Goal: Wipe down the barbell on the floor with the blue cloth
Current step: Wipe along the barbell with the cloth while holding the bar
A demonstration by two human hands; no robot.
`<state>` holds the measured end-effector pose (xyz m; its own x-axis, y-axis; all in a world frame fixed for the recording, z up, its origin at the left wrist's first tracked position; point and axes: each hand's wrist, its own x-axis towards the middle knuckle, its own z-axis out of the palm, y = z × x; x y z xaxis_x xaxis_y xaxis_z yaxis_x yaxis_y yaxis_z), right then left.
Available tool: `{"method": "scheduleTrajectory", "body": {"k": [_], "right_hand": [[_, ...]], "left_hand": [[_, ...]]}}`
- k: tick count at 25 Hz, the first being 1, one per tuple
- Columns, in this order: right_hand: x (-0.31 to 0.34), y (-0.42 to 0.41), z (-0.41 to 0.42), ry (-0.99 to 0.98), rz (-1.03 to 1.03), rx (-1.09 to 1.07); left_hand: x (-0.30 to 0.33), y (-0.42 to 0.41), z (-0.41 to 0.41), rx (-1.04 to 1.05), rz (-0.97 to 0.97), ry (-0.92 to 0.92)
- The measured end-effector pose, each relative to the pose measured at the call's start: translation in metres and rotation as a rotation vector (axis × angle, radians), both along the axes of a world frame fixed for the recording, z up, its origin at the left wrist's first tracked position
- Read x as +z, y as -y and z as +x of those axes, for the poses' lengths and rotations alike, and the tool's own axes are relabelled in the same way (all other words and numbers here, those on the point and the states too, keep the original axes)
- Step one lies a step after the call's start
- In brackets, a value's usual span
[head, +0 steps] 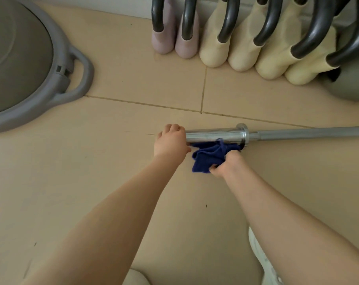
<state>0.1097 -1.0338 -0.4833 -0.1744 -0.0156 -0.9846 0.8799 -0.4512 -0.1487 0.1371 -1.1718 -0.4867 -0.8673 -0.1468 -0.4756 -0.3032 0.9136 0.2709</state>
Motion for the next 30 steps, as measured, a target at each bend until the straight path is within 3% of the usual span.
{"method": "scheduleTrajectory", "body": {"k": [2,4,8,11,15,19,23,27,29,30], "right_hand": [[0.003,0.003,0.001,0.003,-0.063,0.1],[-0.006,-0.007,-0.005,-0.042,0.008,0.159],[-0.012,-0.021,-0.007,-0.132,0.063,0.002],[-0.009,-0.027,-0.001,-0.119,0.017,0.145],[-0.011,-0.055,-0.006,-0.109,0.265,0.279],[-0.005,-0.064,-0.002,-0.186,0.191,0.351],[0.02,-0.114,-0.025,-0.323,0.451,0.657],[0.041,-0.158,-0.044,-0.33,0.595,0.756],[0.048,-0.167,-0.058,-0.472,0.636,0.757],[0.051,-0.169,-0.063,-0.601,0.78,0.867]], "left_hand": [[-0.001,-0.004,0.0,-0.046,-0.128,-0.031],[-0.002,-0.001,-0.002,-0.056,-0.168,-0.052],[0.005,-0.002,-0.007,-0.01,-0.142,-0.015],[0.005,-0.002,-0.006,-0.029,-0.167,-0.004],[0.003,-0.001,-0.005,-0.033,-0.184,0.025],[0.004,-0.006,-0.004,-0.03,-0.207,0.033],[0.005,-0.01,0.0,0.014,-0.22,0.058],[0.018,-0.035,-0.006,0.005,-0.163,-0.014],[0.026,-0.057,-0.017,-0.046,-0.035,-0.058],[0.032,-0.07,-0.022,-0.089,0.015,-0.058]]}}
